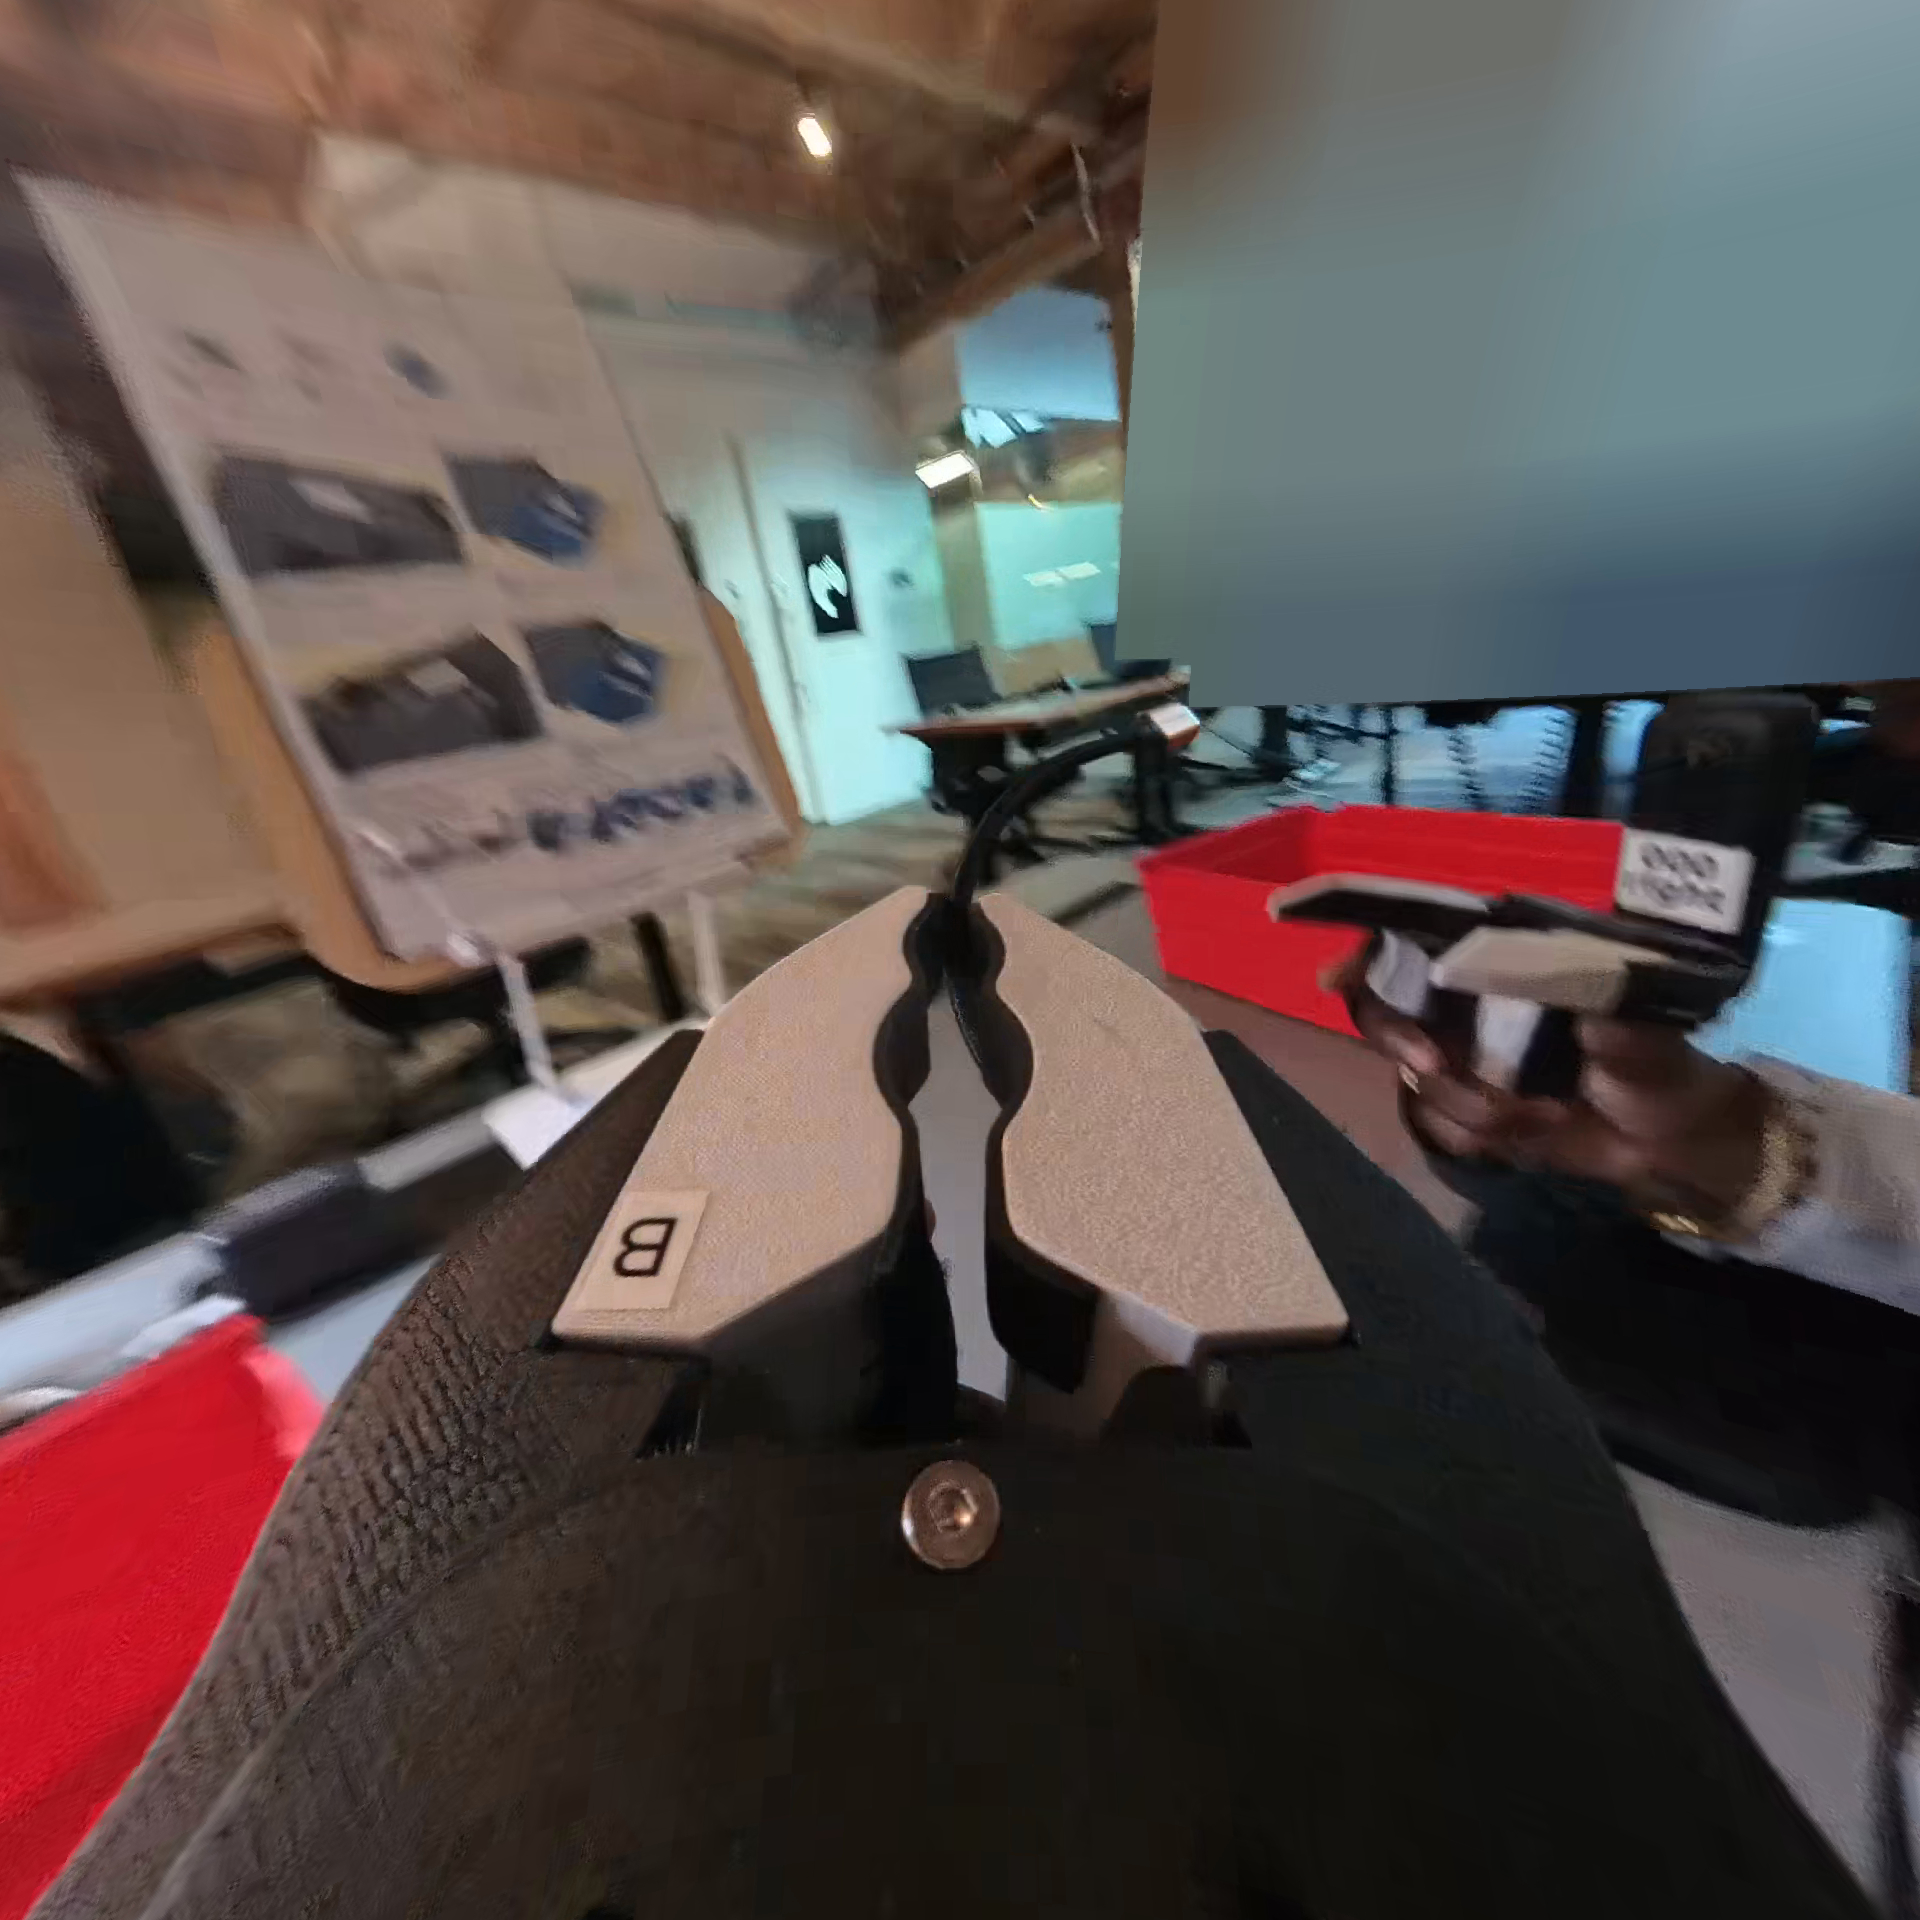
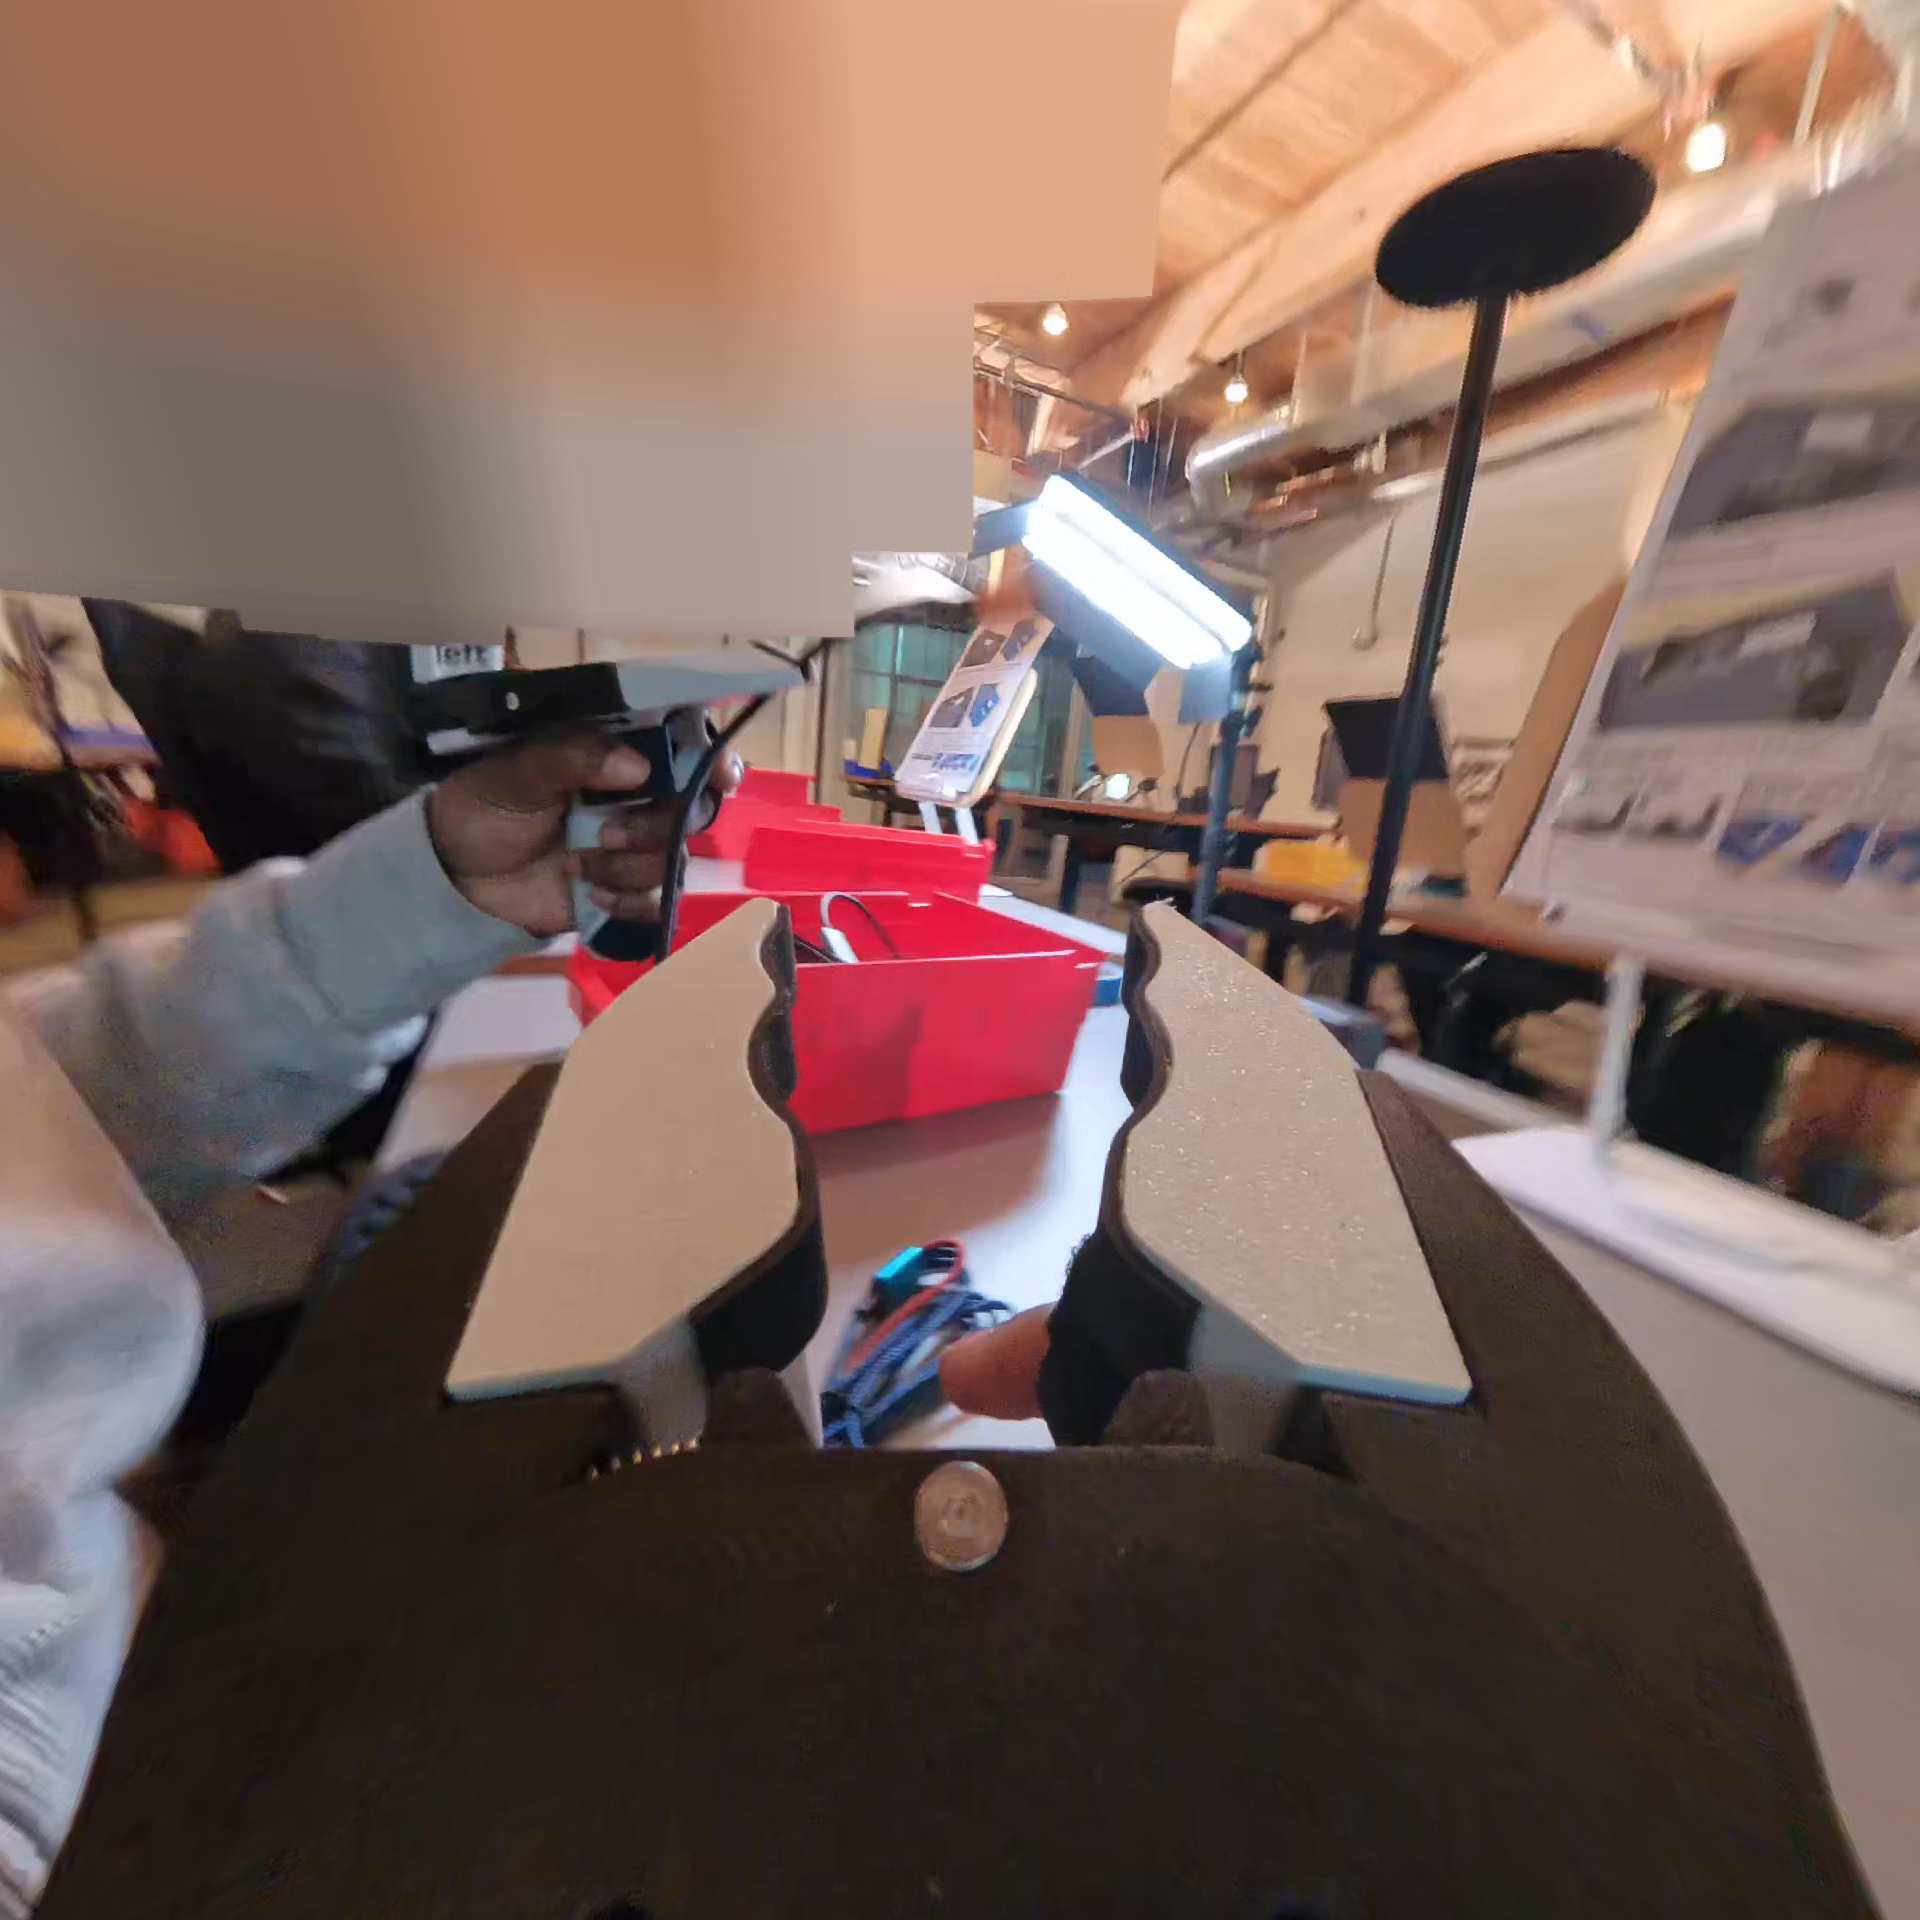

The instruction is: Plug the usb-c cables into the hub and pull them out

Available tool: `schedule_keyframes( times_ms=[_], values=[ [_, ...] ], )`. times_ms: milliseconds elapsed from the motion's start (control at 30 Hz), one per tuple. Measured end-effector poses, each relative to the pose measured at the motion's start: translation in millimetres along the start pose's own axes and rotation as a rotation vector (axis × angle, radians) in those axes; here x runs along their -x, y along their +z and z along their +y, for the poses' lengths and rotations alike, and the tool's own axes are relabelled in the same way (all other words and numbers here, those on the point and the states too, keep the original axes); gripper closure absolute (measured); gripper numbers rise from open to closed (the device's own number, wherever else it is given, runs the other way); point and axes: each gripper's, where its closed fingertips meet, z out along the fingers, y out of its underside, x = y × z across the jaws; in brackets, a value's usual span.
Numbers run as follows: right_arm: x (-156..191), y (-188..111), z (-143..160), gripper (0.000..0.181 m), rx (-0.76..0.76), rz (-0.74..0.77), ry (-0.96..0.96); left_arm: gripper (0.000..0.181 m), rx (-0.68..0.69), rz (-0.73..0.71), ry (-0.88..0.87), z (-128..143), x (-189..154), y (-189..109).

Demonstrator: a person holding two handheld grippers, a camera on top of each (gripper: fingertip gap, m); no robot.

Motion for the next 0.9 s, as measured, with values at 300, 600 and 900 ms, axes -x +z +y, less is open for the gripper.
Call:
schedule_keyframes(
  times_ms=[300,600,900],
  values=[
    [16,-9,13,0.137,0.261,-0.071,-0.495,0.177,0.256,0.308,-0.200,65,-54,9],
    [20,-8,23,0.152,0.297,-0.099,-0.487,0.177,0.252,0.389,-0.303,71,-56,2],
    [20,-13,35,0.157,0.340,-0.141,-0.435,0.177,0.257,0.429,-0.328,75,-60,2]
  ],
)
